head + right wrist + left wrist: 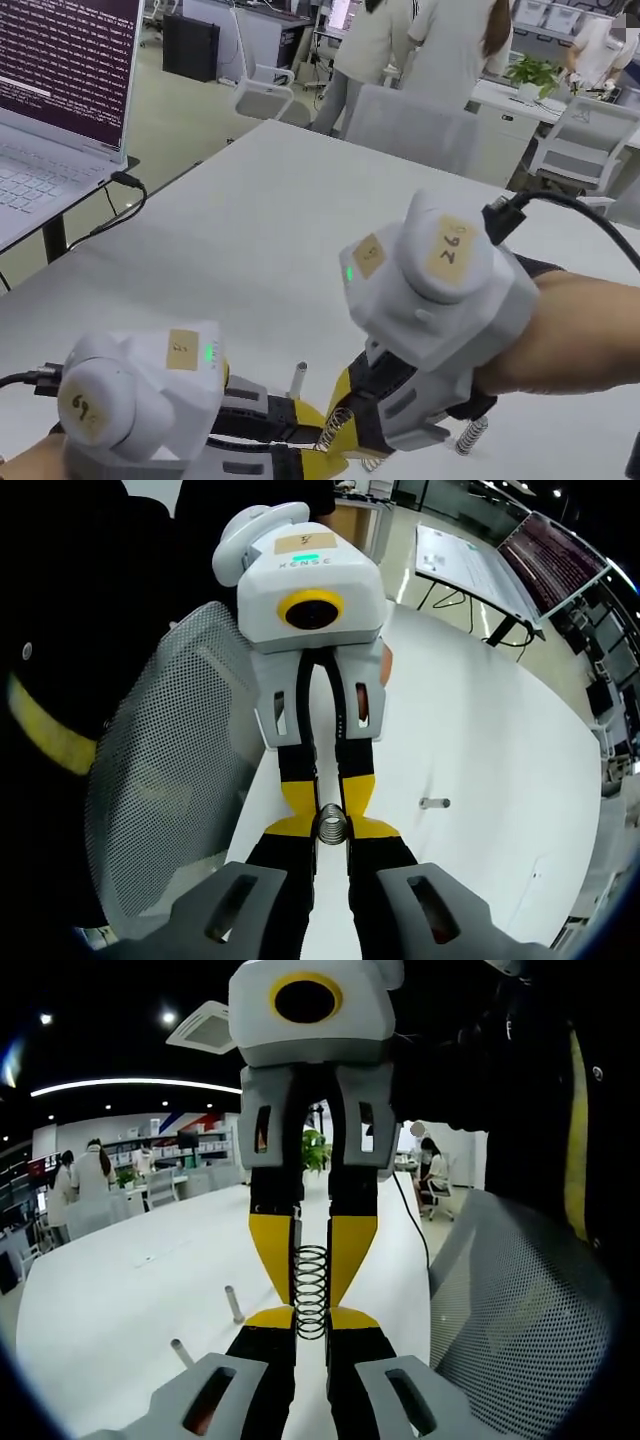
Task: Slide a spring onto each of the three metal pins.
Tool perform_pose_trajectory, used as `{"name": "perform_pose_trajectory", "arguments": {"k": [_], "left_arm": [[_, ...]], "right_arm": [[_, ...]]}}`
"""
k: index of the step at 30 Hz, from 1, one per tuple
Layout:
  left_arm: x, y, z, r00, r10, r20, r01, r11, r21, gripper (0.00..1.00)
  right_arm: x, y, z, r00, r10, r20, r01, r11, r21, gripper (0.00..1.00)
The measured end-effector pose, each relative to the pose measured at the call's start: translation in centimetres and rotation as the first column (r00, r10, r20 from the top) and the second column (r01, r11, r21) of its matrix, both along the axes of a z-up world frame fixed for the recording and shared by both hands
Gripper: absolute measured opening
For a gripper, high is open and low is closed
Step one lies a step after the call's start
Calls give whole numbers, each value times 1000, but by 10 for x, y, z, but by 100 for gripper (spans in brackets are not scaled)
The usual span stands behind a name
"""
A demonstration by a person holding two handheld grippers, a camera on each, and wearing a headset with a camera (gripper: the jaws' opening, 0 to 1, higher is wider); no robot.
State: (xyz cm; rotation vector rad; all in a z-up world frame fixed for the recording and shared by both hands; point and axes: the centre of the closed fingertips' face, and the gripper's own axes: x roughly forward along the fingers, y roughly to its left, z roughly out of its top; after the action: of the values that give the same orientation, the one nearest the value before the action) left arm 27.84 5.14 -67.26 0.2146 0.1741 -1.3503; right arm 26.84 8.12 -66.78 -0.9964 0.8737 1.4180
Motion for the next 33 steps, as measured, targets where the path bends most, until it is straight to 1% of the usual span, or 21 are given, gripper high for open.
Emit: {"name": "perform_pose_trajectory", "arguments": {"k": [5,10,17,19,22,27,30,33], "left_arm": [[-1,-2,-3,1000,-10,0,10,1000,15,3],[-3,-2,-5,1000,-16,-5,16,1000,22,3],[-3,-2,-6,1000,-23,-5,23,999,30,3],[-3,-2,-8,1000,-24,0,24,999,38,3],[-3,-2,-9,1000,-25,-4,25,999,42,3],[-3,-3,-10,1000,-27,-7,27,999,43,3],[-1,-3,-9,1000,-19,-6,20,999,30,3],[1,-3,-8,1000,-15,-15,15,1000,19,3]], "right_arm": [[-2,-2,-2,1000,-1,-7,1,1000,-14,8],[-2,-3,-4,1000,-12,-15,12,1000,-17,8],[-2,-3,-6,1000,-19,-20,19,1000,-14,8],[-2,-3,-7,1000,-20,-21,20,1000,-15,8],[-2,-3,-8,999,-21,-24,21,1000,-15,8],[-1,-3,-9,999,-23,-23,23,1000,-18,8],[0,-3,-8,999,-27,-21,26,1000,-17,8],[1,-3,-7,999,-29,-18,29,999,-15,8]]}}
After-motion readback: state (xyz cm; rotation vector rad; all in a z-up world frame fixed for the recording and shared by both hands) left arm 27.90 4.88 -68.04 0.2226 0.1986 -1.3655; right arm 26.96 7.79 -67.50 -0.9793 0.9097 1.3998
